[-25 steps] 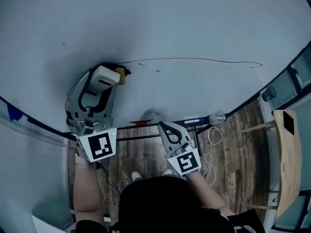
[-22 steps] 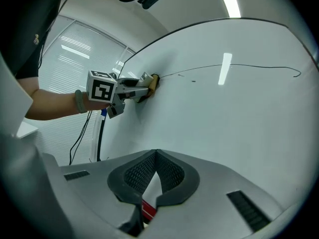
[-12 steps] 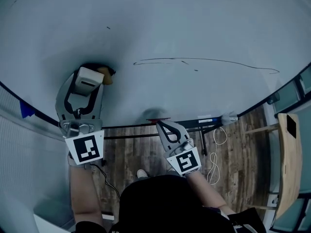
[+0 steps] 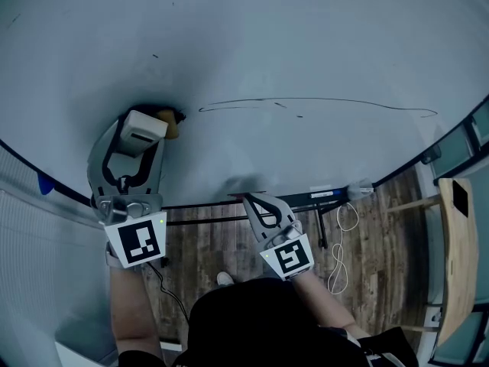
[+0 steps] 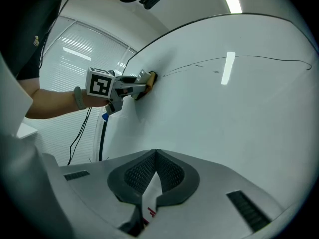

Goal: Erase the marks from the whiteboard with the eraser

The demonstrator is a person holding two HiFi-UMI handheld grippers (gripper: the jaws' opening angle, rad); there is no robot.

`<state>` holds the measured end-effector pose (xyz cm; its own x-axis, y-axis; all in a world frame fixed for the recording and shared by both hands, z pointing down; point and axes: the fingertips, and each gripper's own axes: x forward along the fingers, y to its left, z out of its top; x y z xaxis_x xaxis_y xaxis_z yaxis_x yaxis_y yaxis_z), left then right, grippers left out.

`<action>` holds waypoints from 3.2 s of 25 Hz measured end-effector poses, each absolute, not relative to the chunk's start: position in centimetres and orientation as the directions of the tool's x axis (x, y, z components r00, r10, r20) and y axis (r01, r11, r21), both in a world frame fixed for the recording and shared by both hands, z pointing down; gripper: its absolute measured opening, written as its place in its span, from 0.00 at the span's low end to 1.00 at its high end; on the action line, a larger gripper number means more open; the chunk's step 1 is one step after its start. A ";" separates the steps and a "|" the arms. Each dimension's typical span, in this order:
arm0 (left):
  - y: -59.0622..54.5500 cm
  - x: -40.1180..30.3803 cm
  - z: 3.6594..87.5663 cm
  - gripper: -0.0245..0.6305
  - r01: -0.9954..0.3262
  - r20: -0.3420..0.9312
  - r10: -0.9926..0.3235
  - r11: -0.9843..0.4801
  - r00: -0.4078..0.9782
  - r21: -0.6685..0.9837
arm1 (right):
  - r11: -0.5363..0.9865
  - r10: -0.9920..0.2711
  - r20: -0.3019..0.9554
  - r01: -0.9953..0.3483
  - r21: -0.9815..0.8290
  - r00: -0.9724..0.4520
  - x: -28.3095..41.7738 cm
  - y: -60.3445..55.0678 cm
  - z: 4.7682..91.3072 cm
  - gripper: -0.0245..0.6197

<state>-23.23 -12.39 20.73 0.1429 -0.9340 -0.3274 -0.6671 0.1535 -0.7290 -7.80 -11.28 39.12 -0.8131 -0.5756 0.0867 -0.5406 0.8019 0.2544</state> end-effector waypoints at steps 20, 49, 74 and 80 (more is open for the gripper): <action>-16.5 -10.9 18.0 0.44 -0.728 -0.360 -0.925 0.163 0.121 -0.666 | 0.808 -0.572 0.065 -0.548 0.216 -0.818 4.2 -16.2 39.0 0.08; -21.8 8.1 15.7 0.43 -0.703 -0.424 -0.882 0.168 0.206 -0.691 | 0.732 -0.662 0.014 -0.643 0.225 -0.749 20.0 -20.3 37.0 0.08; -29.9 36.4 16.5 0.43 -0.558 -0.360 -0.865 0.116 0.350 -0.822 | 0.539 -0.837 0.025 -0.817 0.205 -0.547 43.5 -21.4 36.6 0.08; -30.0 36.5 17.3 0.43 -0.537 -0.367 -0.852 0.124 0.374 -0.835 | 0.506 -0.858 0.023 -0.838 0.205 -0.513 43.3 -21.0 36.9 0.08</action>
